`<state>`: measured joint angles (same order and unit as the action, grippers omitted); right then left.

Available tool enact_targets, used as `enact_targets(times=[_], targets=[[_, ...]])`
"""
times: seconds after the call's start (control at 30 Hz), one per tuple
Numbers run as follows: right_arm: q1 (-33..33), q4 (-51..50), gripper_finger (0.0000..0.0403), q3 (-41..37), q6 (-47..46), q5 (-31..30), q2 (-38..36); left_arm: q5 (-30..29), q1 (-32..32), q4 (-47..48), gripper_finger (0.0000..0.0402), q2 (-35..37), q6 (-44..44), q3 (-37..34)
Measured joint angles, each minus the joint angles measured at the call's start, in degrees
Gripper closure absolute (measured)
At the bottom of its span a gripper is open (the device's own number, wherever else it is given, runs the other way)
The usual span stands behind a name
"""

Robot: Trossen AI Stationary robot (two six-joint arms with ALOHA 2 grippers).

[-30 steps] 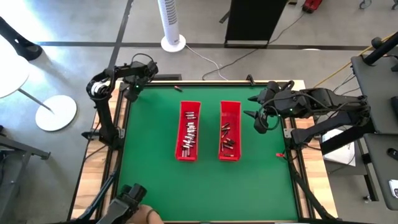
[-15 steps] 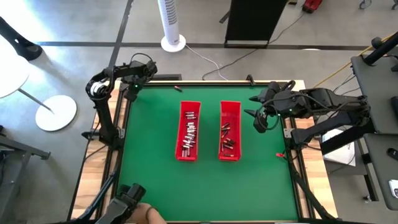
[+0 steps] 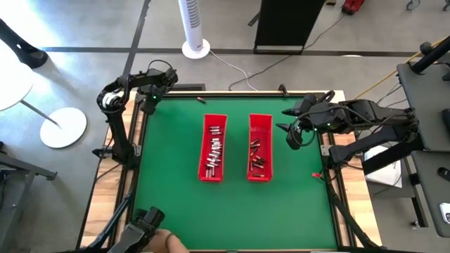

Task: Sort batteries
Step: Put the black battery into the right red bin

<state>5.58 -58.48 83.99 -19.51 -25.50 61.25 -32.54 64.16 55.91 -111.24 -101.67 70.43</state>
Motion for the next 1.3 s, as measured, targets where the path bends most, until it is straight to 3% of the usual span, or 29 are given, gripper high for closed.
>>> enact_targets(times=[0.43,0.57,0.67,0.93,1.0,1.13,1.3], targets=[[0.2,0.0,0.0163,0.0,-3.1,2.0,0.0,0.1,0.3,6.8,0.0401,-5.9,0.2,5.1],[0.2,0.0,0.0169,0.0,-2.5,2.0,0.0,3.1,0.3,6.8,0.0401,-5.8,1.8,5.8],[0.2,0.0,0.017,0.0,-2.2,1.9,0.0,10.1,0.3,6.1,0.0401,-5.5,2.1,7.0],[0.4,0.0,0.0154,0.0,2.1,1.9,0.0,10.7,-1.8,9.3,0.0401,-1.7,7.7,13.0],[0.4,0.0,0.0149,0.0,2.6,1.8,0.0,10.5,-1.8,8.2,0.0401,-1.1,13.9,14.3],[0.4,0.0,0.0141,0.0,3.1,1.7,-0.1,11.6,-2.3,1.7,0.0386,-1.2,40.9,15.1],[0.4,-0.1,0.0127,0.0,5.8,1.7,-0.1,27.9,-2.9,-4.3,0.0338,-1.2,65.7,15.8]])
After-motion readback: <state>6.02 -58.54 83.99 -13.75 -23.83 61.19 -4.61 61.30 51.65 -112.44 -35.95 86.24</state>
